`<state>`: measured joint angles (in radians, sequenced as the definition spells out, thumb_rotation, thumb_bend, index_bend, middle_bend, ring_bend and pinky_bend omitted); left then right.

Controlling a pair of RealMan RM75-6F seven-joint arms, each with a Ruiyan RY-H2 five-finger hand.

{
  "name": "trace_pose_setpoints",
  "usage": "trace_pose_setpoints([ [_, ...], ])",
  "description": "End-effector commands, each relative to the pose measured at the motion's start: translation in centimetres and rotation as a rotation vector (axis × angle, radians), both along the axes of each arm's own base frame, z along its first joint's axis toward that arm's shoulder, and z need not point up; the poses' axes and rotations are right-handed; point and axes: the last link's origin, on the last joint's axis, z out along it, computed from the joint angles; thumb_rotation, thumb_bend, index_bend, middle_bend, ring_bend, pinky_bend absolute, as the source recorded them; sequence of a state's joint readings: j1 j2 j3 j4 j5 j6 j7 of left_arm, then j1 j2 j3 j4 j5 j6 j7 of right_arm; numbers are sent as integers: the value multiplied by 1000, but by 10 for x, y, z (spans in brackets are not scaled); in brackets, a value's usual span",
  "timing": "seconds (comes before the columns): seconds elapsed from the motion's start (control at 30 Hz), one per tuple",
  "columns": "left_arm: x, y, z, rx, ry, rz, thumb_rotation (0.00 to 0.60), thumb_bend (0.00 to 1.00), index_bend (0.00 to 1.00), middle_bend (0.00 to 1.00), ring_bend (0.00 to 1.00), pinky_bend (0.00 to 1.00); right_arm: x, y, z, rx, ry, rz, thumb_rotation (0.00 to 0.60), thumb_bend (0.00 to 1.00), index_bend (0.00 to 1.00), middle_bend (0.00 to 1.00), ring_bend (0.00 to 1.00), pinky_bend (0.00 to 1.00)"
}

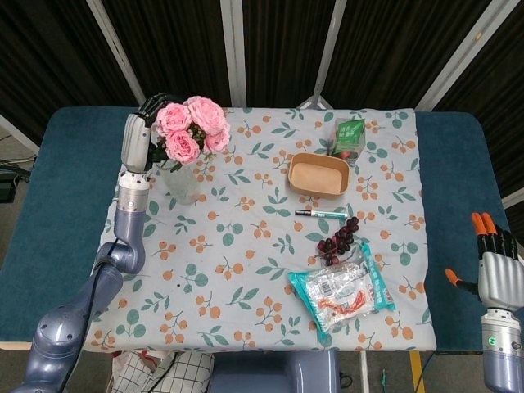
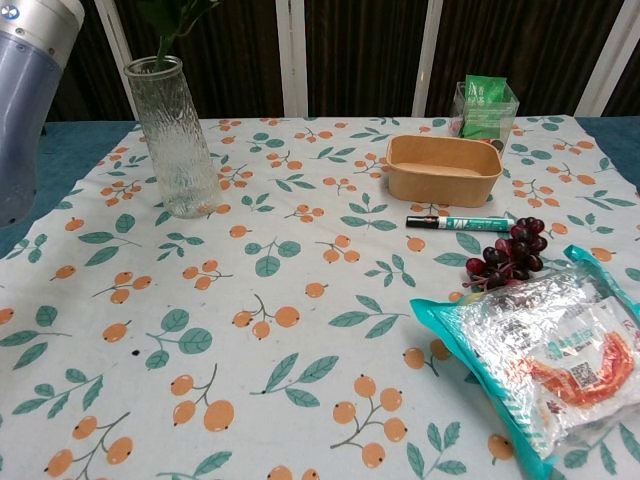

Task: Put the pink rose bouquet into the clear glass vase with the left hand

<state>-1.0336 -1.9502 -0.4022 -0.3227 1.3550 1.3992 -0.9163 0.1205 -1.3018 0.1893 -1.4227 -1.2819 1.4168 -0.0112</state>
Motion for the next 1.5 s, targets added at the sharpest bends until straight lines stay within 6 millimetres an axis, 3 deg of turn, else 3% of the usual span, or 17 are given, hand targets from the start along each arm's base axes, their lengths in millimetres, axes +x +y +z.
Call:
trace_pose_setpoints([
  [0.03, -14, -6, 4, -5, 25, 2, 600, 338, 330, 273, 193, 328, 1, 0, 0, -2, -3, 3, 600, 186, 21, 0, 0, 0],
  [0.53, -86, -40, 37, -24, 209, 123, 599, 225, 170, 125, 88, 226, 4, 1, -1, 1, -15, 17, 600, 185, 21, 0, 0, 0],
  [0.87, -121, -83, 69, -44, 302, 308, 582, 229, 155, 131, 87, 220, 7, 3, 0, 2, -24, 33, 600, 186, 21, 0, 0, 0],
  [1.0, -133, -114, 82, -27, 349, 484, 584, 255, 170, 143, 87, 207, 9, 4, -2, 10, -25, 40, 600, 185, 21, 0, 0, 0],
  [1.17, -147, -160, 92, 3, 527, 718, 600, 260, 219, 155, 87, 199, 12, 5, -3, 24, -19, 58, 600, 186, 21, 0, 0, 0],
  [1.43, -186, -239, 58, -67, 703, 879, 600, 255, 203, 135, 10, 195, 13, 10, 0, 112, 88, 67, 600, 185, 21, 0, 0, 0],
  [1.5, -191, -245, 56, -64, 670, 875, 600, 254, 195, 132, 10, 195, 14, 11, 1, 124, 106, 69, 600, 185, 21, 0, 0, 0],
])
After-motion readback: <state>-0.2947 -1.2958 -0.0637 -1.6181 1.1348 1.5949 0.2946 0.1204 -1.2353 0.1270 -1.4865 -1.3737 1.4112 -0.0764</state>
